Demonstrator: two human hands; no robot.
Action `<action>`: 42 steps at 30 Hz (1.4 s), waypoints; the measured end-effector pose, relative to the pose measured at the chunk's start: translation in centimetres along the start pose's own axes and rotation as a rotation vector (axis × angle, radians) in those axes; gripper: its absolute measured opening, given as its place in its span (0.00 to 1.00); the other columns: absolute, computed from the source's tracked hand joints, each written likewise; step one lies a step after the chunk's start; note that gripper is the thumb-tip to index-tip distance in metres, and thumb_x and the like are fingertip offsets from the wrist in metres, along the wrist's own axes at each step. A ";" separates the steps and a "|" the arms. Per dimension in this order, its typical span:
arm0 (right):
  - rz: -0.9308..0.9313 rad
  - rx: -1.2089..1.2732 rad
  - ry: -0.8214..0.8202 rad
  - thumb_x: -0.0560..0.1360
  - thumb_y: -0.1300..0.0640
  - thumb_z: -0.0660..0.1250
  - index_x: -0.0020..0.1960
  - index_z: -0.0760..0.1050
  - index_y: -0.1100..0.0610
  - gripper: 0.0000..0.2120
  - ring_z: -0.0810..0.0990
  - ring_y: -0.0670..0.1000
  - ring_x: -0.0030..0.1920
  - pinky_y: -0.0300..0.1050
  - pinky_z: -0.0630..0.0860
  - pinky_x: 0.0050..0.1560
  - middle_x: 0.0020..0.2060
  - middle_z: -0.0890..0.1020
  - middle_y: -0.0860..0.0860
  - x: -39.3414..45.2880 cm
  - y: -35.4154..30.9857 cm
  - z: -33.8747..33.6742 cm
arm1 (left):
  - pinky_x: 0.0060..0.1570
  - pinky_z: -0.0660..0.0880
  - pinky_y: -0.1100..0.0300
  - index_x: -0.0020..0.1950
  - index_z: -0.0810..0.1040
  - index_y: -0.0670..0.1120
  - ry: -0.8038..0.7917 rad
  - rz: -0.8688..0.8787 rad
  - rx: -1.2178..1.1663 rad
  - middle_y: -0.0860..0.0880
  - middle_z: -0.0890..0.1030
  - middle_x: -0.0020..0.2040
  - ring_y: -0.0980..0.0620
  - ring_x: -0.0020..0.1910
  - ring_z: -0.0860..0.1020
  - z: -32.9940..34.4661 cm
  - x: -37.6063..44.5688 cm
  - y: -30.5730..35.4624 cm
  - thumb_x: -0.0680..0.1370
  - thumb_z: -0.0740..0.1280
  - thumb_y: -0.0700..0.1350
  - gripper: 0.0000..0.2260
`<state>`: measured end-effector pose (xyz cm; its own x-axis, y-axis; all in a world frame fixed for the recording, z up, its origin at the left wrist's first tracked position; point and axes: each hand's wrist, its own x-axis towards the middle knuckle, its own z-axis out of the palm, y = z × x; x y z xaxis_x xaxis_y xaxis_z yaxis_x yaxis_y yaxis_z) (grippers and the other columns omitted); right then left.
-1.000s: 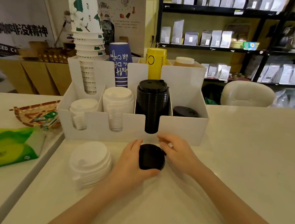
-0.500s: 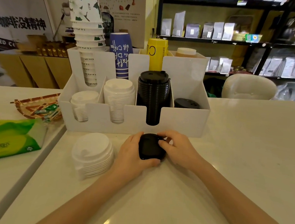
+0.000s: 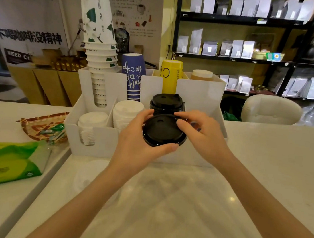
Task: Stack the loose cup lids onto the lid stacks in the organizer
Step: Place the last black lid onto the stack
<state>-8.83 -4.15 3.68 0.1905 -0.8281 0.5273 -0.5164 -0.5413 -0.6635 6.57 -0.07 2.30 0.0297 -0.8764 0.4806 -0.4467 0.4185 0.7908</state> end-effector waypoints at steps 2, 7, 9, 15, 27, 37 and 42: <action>-0.016 0.008 0.025 0.75 0.55 0.61 0.59 0.75 0.53 0.13 0.73 0.47 0.49 0.37 0.69 0.49 0.48 0.78 0.48 1.3 -0.2 -0.5 | 0.44 0.66 0.83 0.59 0.66 0.58 0.013 0.025 0.003 0.69 0.70 0.48 0.71 0.49 0.70 -0.1 1.4 0.6 0.58 0.77 0.49 0.33; -0.024 0.112 0.078 0.75 0.56 0.60 0.60 0.73 0.54 0.14 0.73 0.49 0.58 0.46 0.70 0.60 0.52 0.77 0.47 3.9 -0.3 -1.0 | 0.57 0.68 0.68 0.65 0.66 0.51 0.081 0.062 0.023 0.56 0.73 0.57 0.57 0.59 0.72 0.2 5.1 0.6 0.58 0.78 0.50 0.38; -0.027 0.125 0.081 0.76 0.55 0.59 0.61 0.72 0.53 0.14 0.72 0.47 0.57 0.45 0.69 0.61 0.52 0.75 0.45 4.8 0.0 -1.0 | 0.59 0.69 0.63 0.65 0.66 0.51 0.107 0.067 0.017 0.54 0.73 0.60 0.55 0.61 0.72 0.6 6.4 0.3 0.58 0.78 0.52 0.38; 0.026 0.231 0.067 0.71 0.47 0.57 0.63 0.70 0.51 0.22 0.70 0.49 0.63 0.56 0.68 0.66 0.60 0.76 0.49 7.1 1.9 0.1 | 0.61 0.70 0.59 0.64 0.66 0.51 0.181 0.048 -0.010 0.51 0.74 0.62 0.54 0.61 0.72 2.2 9.3 -0.9 0.59 0.77 0.51 0.37; 0.136 0.366 -0.011 0.77 0.57 0.55 0.65 0.68 0.54 0.17 0.71 0.47 0.63 0.48 0.67 0.68 0.62 0.75 0.51 7.7 4.2 1.6 | 0.57 0.67 0.63 0.65 0.65 0.51 0.204 0.003 0.134 0.51 0.73 0.62 0.56 0.59 0.69 3.5 10.0 -2.4 0.60 0.76 0.54 0.37; 0.162 0.384 0.011 0.77 0.57 0.55 0.66 0.68 0.54 0.17 0.71 0.47 0.63 0.47 0.67 0.67 0.63 0.75 0.51 7.5 4.2 1.9 | 0.57 0.66 0.64 0.67 0.63 0.49 0.173 -0.022 0.198 0.50 0.70 0.64 0.54 0.61 0.69 3.6 9.6 -2.3 0.62 0.75 0.54 0.37; 0.165 0.365 0.036 0.77 0.54 0.56 0.65 0.68 0.54 0.17 0.72 0.49 0.63 0.52 0.68 0.67 0.62 0.76 0.52 7.1 4.6 2.2 | 0.55 0.65 0.65 0.67 0.62 0.50 0.125 -0.028 0.232 0.50 0.70 0.63 0.56 0.57 0.67 3.5 9.6 -2.3 0.64 0.73 0.55 0.35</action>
<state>-8.03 -12.83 3.21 0.0975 -0.9061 0.4117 -0.2061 -0.4231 -0.8823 4.78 -10.30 3.79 0.1485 -0.8449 0.5139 -0.6369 0.3159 0.7033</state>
